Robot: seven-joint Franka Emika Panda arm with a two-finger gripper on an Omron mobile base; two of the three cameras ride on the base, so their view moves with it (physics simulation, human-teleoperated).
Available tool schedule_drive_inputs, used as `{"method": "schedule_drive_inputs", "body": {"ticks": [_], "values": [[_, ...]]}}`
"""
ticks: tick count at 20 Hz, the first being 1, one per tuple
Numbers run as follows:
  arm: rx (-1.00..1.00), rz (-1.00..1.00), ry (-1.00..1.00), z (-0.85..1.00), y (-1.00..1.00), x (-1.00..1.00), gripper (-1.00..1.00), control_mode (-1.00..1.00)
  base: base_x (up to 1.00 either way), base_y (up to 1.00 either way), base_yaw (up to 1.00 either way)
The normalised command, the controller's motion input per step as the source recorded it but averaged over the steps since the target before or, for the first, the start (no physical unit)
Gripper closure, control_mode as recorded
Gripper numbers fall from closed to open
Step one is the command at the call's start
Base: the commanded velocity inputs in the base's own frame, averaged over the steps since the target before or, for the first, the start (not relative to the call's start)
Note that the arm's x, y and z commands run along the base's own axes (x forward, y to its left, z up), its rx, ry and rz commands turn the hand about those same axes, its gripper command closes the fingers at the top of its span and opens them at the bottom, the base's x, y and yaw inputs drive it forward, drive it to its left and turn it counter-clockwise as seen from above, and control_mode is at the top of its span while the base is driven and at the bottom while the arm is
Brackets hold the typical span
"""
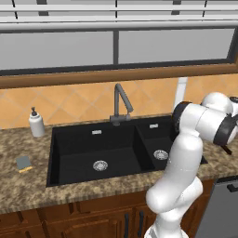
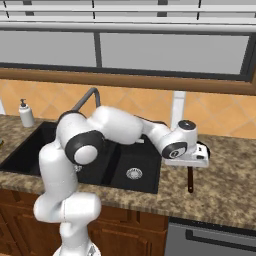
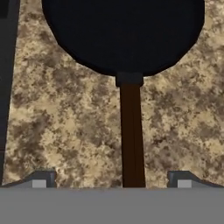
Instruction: Pick the pan and sponge and place them into the sink. Then turn on the water.
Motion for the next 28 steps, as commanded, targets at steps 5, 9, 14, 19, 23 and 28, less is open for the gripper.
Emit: {"method": "schedule_drive_inputs", "body": {"ticks": [5,9,14,19,23,28], "values": [[0.01,0.02,0.03,-0.17,-0.16,0.25,-1.0,-1.0,0.0,0.0,0.0],[0.0,0.01,0.0,-0.19,-0.16,0.1,-1.0,-1.0,0.0,0.0,0.0],[0.0,0.0,0.0,-0.28,-0.04,0.1,-1.0,-1.0,0.0,0.0,0.0],[0.0,0.0,0.0,-0.28,0.15,0.06,-1.0,-1.0,0.0,0.0,0.0],[-0.01,0.0,0.0,-0.3,0.1,0.11,-1.0,-1.0,0.0,0.0,0.0],[-0.04,-0.01,0.0,-0.63,0.43,0.14,1.0,-1.0,0.0,0.0,0.0]]}}
